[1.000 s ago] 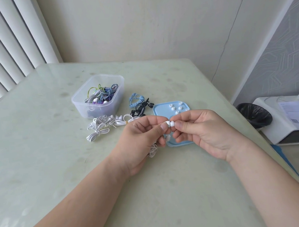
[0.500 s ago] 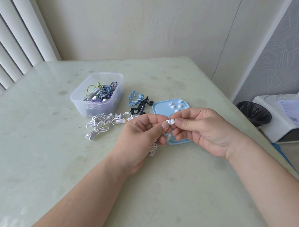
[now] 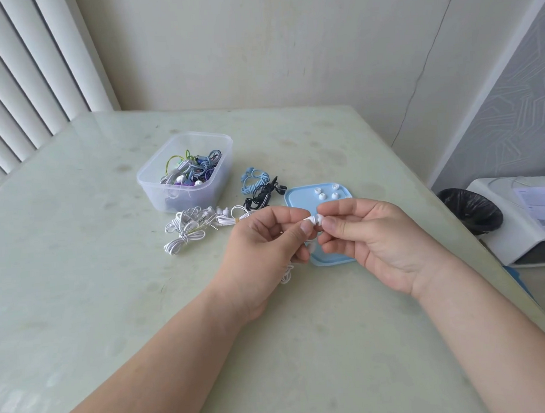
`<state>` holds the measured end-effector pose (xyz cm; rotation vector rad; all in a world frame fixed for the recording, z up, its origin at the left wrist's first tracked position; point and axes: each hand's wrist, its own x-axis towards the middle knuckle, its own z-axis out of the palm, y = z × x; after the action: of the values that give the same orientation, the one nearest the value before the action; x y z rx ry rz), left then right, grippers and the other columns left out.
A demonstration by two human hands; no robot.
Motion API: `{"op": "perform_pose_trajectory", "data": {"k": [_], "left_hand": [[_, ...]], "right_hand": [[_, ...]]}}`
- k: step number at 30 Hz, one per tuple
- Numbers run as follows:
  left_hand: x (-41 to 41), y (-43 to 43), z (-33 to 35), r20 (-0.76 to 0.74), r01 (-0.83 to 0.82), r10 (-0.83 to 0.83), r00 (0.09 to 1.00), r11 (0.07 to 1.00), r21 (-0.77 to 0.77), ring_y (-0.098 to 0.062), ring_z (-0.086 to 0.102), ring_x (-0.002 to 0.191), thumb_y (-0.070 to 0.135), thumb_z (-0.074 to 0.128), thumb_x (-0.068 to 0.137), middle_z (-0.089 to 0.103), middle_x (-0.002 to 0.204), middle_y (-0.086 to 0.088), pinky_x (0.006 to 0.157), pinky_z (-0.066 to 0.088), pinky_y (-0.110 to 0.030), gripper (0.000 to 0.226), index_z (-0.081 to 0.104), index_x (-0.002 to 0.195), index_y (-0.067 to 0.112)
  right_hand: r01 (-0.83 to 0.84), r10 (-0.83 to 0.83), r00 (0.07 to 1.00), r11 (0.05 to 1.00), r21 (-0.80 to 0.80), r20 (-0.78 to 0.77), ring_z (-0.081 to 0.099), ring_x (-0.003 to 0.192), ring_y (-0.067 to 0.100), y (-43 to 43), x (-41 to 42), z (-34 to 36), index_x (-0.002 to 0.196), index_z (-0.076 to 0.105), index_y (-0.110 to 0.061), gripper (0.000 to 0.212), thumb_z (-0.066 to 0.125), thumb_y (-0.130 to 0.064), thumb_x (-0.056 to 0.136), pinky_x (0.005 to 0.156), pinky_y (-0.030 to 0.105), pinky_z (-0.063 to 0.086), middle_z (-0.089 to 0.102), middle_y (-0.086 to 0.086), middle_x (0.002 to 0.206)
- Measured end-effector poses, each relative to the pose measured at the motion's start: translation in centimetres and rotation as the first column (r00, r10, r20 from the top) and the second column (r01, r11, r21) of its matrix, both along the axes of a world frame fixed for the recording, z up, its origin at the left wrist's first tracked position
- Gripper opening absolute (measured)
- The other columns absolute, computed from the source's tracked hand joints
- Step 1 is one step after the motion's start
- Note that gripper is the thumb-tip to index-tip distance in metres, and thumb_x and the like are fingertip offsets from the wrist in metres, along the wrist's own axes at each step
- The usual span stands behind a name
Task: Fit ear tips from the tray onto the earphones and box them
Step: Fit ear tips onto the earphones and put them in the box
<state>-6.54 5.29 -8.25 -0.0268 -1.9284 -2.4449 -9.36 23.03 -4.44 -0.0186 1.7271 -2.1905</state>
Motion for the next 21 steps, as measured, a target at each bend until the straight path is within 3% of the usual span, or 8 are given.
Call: {"op": "perform_pose_trajectory", "data": {"k": [8, 16, 21], "left_hand": [[0.0, 0.0, 0.1, -0.007, -0.005, 0.005, 1.000, 1.000, 0.011, -0.016, 0.059, 0.059, 0.006, 0.071, 0.095, 0.073, 0.083, -0.008, 0.056, 0.049, -0.022, 0.009, 0.071, 0.103, 0.002], [0.0, 0.2, -0.1, 0.006, -0.073, 0.073, 0.997, 0.997, 0.006, -0.017, 0.060, 0.060, 0.011, 0.073, 0.095, 0.073, 0.082, -0.008, 0.068, 0.046, -0.042, 0.011, 0.071, 0.103, 0.003], [0.0, 0.3, -0.1, 0.032, -0.103, 0.102, 0.994, 0.994, 0.032, -0.016, 0.061, 0.059, 0.012, 0.074, 0.094, 0.072, 0.079, -0.008, 0.071, 0.047, -0.044, 0.015, 0.071, 0.105, 0.003]], "right_hand": [[-0.022, 0.023, 1.000, 0.999, -0.029, 0.014, 0.068, 0.068, 0.019, -0.1, -0.1, -0.4, 0.099, 0.071, 0.004, 0.018, 0.070, -0.002, 0.082, 0.063, 0.025, 0.059, 0.073, 0.016, 0.084], [0.036, -0.036, 0.999, 0.999, -0.041, -0.018, 0.068, 0.072, 0.020, -0.7, 0.1, -0.9, 0.103, 0.073, 0.006, 0.025, 0.072, -0.002, 0.080, 0.067, 0.027, 0.060, 0.072, 0.017, 0.088], [0.093, -0.096, 0.994, 0.995, -0.044, -0.054, 0.068, 0.073, 0.022, -1.3, 0.4, -1.2, 0.106, 0.073, 0.008, 0.021, 0.070, 0.002, 0.085, 0.069, 0.027, 0.060, 0.073, 0.018, 0.090]]}}
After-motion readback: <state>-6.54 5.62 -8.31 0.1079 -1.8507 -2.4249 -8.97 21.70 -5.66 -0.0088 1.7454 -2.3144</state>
